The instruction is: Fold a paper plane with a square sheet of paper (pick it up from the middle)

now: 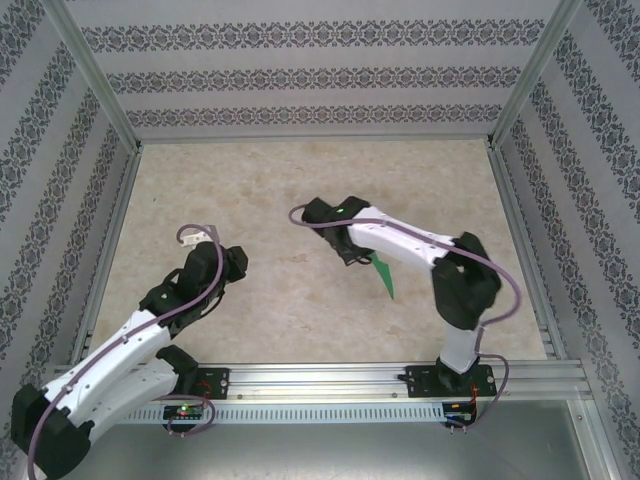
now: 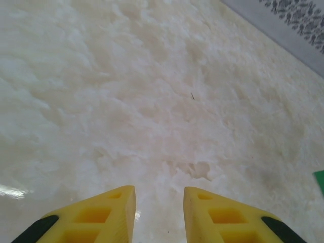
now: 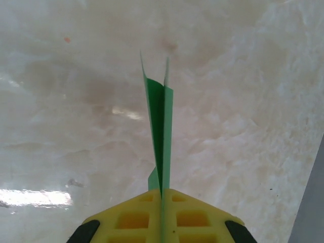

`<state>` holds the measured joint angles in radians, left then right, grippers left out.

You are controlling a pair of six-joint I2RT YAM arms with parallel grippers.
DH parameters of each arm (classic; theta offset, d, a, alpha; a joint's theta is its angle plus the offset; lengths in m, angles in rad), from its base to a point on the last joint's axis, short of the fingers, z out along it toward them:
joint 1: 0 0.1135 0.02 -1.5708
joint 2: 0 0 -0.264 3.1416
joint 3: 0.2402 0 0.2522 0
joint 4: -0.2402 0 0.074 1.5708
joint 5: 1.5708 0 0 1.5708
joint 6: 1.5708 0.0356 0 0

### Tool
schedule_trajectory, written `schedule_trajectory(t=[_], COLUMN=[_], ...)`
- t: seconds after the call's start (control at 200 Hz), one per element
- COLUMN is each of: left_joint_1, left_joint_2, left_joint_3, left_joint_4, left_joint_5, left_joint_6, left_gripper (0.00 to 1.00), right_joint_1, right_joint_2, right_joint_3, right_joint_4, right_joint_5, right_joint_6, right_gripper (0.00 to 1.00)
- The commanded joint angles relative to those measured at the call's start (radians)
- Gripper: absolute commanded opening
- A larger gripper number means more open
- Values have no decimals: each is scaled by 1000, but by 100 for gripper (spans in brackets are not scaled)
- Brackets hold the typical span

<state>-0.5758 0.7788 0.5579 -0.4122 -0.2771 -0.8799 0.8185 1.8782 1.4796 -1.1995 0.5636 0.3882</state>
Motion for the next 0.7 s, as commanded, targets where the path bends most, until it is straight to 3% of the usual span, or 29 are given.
schedule_trajectory(t=[0.0, 0.11, 0.34, 0.45, 0.555, 0.644, 0.694], left_joint_1=[11, 11, 11, 11, 11, 11, 11], left_joint_2=[-70, -115, -133, -133, -131, -132, -126], left_joint_3=[-18, -36, -40, -36, -32, -35, -40], left_joint_4=[-68, -91, -99, -100, -123, -122, -108], left_joint_5=[-95, -108, -96, -92, -91, -73, -51], left_joint_6=[-24, -21, -13, -4, -12, -13, -9], left_gripper=[34, 36, 37, 37, 37, 39, 39], right_joint_1=[67, 128, 190, 194, 196, 188, 170], right_joint_2=[129, 252, 371, 369, 322, 196, 117], right_joint_3=[101, 215, 347, 349, 324, 243, 182], right_joint_4=[-78, -96, -27, 25, 94, 192, 257], right_joint_5=[60, 45, -151, -245, -339, -388, -441], right_joint_6=[59, 107, 154, 161, 147, 140, 130], right_gripper=[6, 6, 13, 28, 34, 52, 55])
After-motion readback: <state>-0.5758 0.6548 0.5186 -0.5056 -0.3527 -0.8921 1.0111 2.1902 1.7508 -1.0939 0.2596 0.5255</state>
